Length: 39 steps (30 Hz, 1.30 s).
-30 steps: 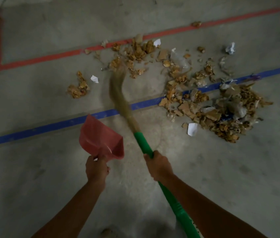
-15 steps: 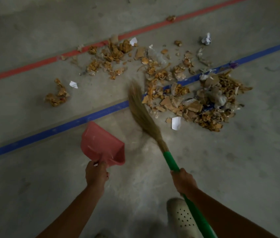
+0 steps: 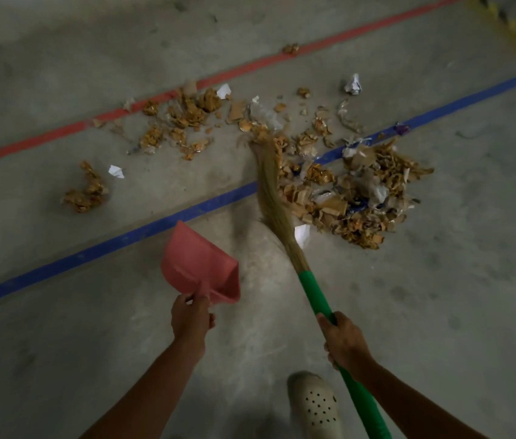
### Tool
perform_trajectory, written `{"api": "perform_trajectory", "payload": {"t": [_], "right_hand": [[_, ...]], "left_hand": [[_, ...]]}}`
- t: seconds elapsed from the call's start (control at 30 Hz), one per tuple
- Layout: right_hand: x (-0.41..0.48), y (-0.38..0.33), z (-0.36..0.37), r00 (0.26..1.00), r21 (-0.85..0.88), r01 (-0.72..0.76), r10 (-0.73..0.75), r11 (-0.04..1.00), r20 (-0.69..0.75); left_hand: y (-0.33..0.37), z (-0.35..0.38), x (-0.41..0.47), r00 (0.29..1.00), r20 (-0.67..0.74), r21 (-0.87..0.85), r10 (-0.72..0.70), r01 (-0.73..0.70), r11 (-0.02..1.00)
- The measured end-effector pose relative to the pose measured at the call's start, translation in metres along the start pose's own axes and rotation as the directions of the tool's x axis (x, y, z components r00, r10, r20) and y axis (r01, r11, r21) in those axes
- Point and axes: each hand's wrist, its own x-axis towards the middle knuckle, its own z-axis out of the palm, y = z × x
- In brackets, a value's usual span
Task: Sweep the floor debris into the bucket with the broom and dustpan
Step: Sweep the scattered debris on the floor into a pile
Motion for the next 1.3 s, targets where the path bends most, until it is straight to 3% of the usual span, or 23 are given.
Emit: {"api": "perform_trajectory", "payload": {"t": [0.23,0.43,0.63,0.93,1.13,1.3], "right_hand": [[-0.026,-0.023,0.041,0.988,-0.144,0.146,-0.136,0.979,0.073],[-0.049,-0.063,0.099,0.962,-0.323,0.254,-0.204,0.912,0.182],[-0.072,-0.11,0.163,0.922,-0.498,0.383,-0.285,0.778,0.264],[-0.097,-0.17,0.272,0.881,-0.572,0.471,-0.328,0.672,0.341],[-0.072,-0.217,0.347,0.863,-0.627,0.504,-0.314,0.594,0.397],[-0.032,-0.253,0.401,0.89,-0.7,0.455,-0.265,0.55,0.37]], "left_hand": [[0.013,-0.034,0.008,0.996,0.044,0.059,-0.076,0.074,0.996],[0.024,-0.105,0.026,0.99,-0.041,0.033,-0.137,0.138,0.99],[0.029,-0.204,0.057,0.963,-0.13,-0.076,-0.234,0.226,0.971],[0.038,-0.328,0.099,0.932,-0.294,-0.082,-0.211,0.195,0.977],[0.036,-0.353,0.14,0.938,-0.294,-0.125,-0.184,0.153,0.98],[0.043,-0.358,0.191,0.934,-0.319,-0.109,-0.161,0.132,0.985]]}}
